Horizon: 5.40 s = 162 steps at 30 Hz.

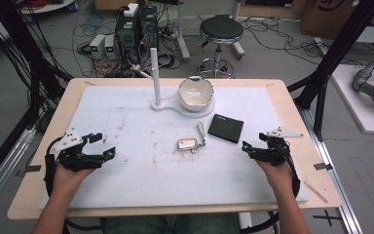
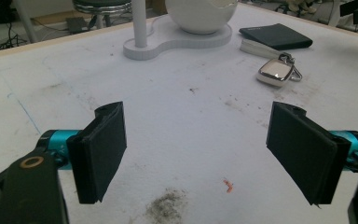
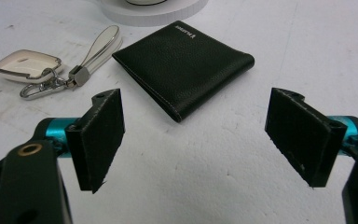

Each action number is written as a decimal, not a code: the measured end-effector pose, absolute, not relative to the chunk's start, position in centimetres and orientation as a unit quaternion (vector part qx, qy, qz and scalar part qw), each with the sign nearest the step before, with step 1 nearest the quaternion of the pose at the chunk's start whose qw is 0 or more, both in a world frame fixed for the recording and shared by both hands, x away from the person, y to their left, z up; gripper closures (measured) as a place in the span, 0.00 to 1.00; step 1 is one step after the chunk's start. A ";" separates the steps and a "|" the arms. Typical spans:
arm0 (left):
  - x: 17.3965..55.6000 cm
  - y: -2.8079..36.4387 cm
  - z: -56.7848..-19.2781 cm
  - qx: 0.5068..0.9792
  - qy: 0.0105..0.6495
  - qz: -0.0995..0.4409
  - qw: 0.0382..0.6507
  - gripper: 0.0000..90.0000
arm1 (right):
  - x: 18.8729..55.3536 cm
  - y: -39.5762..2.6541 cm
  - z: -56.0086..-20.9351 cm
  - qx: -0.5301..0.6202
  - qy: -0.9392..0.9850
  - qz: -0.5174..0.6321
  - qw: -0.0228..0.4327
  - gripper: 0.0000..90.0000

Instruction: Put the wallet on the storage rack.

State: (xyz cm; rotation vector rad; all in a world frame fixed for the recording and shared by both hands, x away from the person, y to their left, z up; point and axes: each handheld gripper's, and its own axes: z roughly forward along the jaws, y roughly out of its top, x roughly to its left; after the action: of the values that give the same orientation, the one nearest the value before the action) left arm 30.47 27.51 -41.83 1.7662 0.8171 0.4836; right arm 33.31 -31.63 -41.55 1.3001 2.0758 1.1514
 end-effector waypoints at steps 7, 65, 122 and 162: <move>30.3 27.2 -42.0 0.748 0.339 0.203 0.533 0.22 | 33.5 -31.7 -41.6 0.472 0.745 0.420 0.215 0.22; 30.0 27.3 -42.1 0.760 0.336 0.214 0.514 0.22 | 40.1 -29.7 -44.7 0.592 0.681 0.426 0.071 0.94; 30.1 27.5 -42.1 0.757 0.339 0.218 0.514 0.22 | 36.6 -27.4 -34.5 0.454 0.712 0.473 0.250 0.95; 30.5 28.0 -42.3 0.755 0.341 0.215 0.518 0.22 | 46.0 -16.8 -28.7 0.343 0.808 0.367 0.309 0.95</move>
State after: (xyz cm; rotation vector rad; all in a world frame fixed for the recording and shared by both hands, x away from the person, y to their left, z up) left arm 30.46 28.03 -42.32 1.8109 0.8180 0.5153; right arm 45.97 -16.76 -28.73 0.9053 2.1340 0.9695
